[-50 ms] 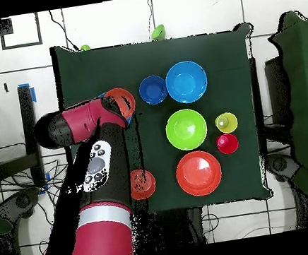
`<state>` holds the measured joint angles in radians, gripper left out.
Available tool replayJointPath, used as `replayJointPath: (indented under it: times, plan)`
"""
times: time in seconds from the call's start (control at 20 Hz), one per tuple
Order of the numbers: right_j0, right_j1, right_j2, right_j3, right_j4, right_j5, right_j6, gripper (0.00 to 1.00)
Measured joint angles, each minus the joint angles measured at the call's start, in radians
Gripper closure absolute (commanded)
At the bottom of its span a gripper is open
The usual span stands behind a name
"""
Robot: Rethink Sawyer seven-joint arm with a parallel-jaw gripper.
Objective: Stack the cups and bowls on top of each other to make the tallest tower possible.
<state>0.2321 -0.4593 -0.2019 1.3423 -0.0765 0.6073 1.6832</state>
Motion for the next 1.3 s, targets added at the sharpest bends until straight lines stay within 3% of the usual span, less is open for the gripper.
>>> replayJointPath:
  times: [0.5,0.55,1.3]
  plan:
    - [0.0,0.0,0.0,0.0,0.0,0.0,0.0,1.0]
    - [0.0,0.0,0.0,0.0,0.0,0.0,0.0,0.0]
    - [-0.019,-0.005,0.017,0.01,0.0,0.0,0.0,0.0]
